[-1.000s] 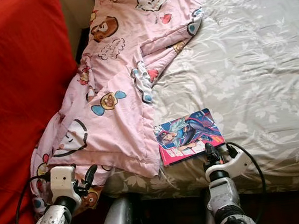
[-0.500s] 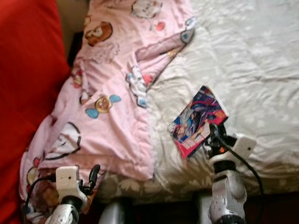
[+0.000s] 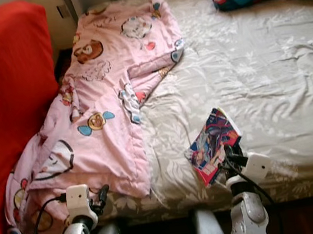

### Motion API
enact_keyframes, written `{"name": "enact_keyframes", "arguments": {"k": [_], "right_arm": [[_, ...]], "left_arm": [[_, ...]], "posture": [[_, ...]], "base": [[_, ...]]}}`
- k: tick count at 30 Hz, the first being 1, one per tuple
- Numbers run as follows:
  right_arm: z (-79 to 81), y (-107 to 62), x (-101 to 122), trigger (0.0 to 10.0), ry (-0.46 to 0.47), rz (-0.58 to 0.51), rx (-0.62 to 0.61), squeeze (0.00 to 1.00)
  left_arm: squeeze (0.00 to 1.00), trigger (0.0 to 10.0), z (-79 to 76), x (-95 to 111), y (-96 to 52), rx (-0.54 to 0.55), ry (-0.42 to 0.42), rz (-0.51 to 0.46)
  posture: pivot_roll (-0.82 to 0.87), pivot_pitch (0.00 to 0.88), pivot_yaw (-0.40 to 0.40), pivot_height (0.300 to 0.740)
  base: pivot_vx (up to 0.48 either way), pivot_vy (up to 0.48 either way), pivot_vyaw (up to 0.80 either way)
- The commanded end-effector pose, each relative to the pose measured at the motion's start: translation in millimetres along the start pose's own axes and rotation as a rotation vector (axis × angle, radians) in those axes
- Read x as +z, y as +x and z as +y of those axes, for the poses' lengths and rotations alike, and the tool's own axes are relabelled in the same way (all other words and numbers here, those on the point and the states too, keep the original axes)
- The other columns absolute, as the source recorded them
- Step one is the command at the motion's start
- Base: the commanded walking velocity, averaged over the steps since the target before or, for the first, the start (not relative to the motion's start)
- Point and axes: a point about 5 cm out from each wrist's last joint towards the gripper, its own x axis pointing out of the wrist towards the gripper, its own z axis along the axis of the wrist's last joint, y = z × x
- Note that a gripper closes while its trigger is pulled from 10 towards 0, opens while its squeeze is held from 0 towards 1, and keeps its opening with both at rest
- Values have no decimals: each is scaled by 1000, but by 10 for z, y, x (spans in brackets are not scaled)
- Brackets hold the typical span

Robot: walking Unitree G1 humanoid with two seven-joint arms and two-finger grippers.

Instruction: Clean up the room

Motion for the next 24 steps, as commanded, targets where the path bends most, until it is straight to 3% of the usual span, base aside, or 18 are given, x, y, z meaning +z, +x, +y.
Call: {"name": "enact_keyframes", "arguments": {"k": [1, 5, 14, 24], "right_arm": [[24, 26, 56, 10000, -17, -21, 15, 0], [7, 4, -33, 10000, -21, 25, 13, 0], [-102, -263, -569, 10000, -92, 335, -15, 0], [-112, -279, -624, 10000, -105, 361, -42, 0]], "left_arm": [[0, 10000, 48, -57, -28, 29, -2, 18], [0, 10000, 60, -107, -30, 35, -1, 42], [0, 10000, 62, -392, -102, 31, -22, 208], [0, 10000, 204, -632, -248, 56, -3, 363]], "posture": [[-151, 81, 5, 710], [-154, 65, 2, 735], [-142, 45, -2, 740], [-148, 51, 2, 740]], "base": [[0, 0, 0], [0, 0, 0], [0, 0, 0], [0, 0, 0]]}}
